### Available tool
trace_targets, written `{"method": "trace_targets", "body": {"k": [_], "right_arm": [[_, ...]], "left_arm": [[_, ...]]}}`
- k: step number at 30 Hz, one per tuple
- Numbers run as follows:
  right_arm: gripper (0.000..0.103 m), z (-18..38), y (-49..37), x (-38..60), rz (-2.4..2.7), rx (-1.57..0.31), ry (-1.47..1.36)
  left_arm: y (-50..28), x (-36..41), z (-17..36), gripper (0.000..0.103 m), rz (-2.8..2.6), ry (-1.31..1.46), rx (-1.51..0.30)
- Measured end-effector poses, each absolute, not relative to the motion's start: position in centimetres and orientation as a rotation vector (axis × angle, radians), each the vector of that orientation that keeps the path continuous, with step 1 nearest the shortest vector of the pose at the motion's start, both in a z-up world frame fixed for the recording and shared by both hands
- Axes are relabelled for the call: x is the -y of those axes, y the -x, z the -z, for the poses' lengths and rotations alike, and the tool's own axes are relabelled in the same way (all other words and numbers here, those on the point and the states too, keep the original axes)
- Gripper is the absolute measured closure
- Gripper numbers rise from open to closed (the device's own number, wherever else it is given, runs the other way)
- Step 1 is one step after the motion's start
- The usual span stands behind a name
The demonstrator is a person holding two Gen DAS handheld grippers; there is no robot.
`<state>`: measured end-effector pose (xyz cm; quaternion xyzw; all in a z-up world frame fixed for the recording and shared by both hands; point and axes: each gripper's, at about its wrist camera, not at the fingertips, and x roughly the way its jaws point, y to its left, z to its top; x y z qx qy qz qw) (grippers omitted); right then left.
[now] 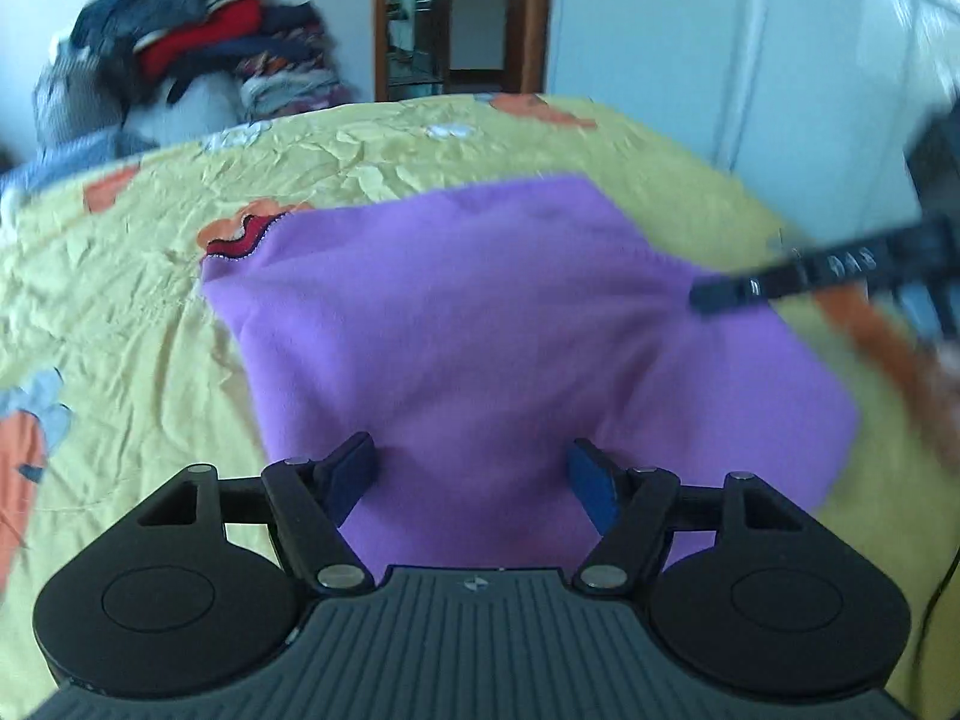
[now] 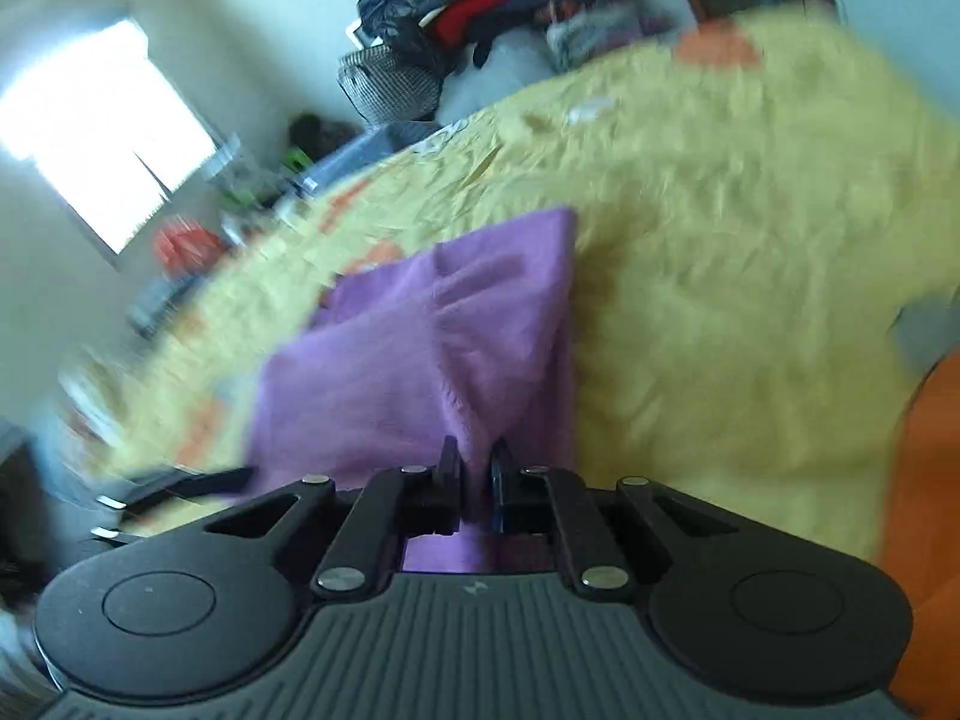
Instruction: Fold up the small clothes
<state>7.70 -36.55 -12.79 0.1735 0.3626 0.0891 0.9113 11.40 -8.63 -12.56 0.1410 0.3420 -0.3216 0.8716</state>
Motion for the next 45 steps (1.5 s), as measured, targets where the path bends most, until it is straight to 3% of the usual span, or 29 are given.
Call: {"method": "trace_targets", "body": {"k": [2, 4, 8, 12, 13, 16, 18, 19, 20, 24, 25, 26, 31, 37, 40, 45], "right_arm": [[0.094, 13.6, -7.2, 37.4, -0.213, -0.766, -0.414], [0.086, 13.0, -6.4, 38.2, -0.210, -0.760, -0.478], [0.080, 12.0, -3.3, 37.9, -0.310, -0.741, -0.518], [0.081, 13.1, -0.1, 35.8, -0.359, -0.771, -0.403], [0.092, 13.4, 0.3, 34.9, -0.327, -0.783, -0.316], [0.091, 12.3, 0.6, 35.1, -0.306, -0.776, -0.274], [0.069, 10.9, -0.5, 36.5, -0.278, -0.753, -0.317], [0.035, 10.4, -1.4, 37.6, -0.270, -0.726, -0.374], [0.016, 9.9, -2.5, 38.7, -0.256, -0.679, -0.419], [0.018, 10.4, -9.3, 40.9, -0.220, -0.633, -0.484], [0.023, 10.9, -11.0, 40.9, -0.207, -0.637, -0.467], [0.041, 11.4, -12.4, 40.7, -0.184, -0.644, -0.447], [0.097, 14.4, -16.2, 40.1, -0.189, -0.725, -0.457], [0.103, 11.4, -15.3, 38.1, -0.066, -0.597, -0.173], [0.102, 12.7, -16.5, 39.2, -0.035, -0.675, -0.175], [0.100, 9.9, -10.1, 38.5, -0.219, -0.582, -0.309]], "left_arm": [[-10.3, 8.3, 13.1, 0.031, 0.675, -0.364, -0.688], [-9.7, 7.6, 12.8, 0.032, 0.686, -0.384, -0.699], [-8.9, 5.1, 10.8, 0.036, 0.777, -0.230, -0.721], [-7.5, 5.9, 12.5, 0.035, 0.788, -0.366, -0.738], [-7.3, 5.8, 13.4, 0.033, 0.776, -0.390, -0.735], [-7.7, 4.8, 13.3, 0.033, 0.782, -0.355, -0.742], [-7.8, 4.4, 12.2, 0.036, 0.769, -0.336, -0.749], [-7.7, 4.4, 11.7, 0.035, 0.770, -0.326, -0.733], [-7.6, 4.5, 11.1, 0.029, 0.763, -0.312, -0.714], [-8.3, 6.6, 9.8, 0.022, 0.728, -0.214, -0.696], [-8.6, 7.3, 9.8, 0.020, 0.700, -0.193, -0.699], [-9.1, 8.0, 9.9, 0.018, 0.671, -0.174, -0.703], [-10.3, 9.5, 11.5, 0.014, 0.578, -0.105, -0.764], [-8.3, 10.0, 13.7, 0.003, 0.556, -0.240, -0.706], [-8.0, 9.8, 13.9, 0.001, 0.556, -0.252, -0.694], [-9.0, 8.0, 11.2, 0.004, 0.560, -0.097, -0.709]]}}
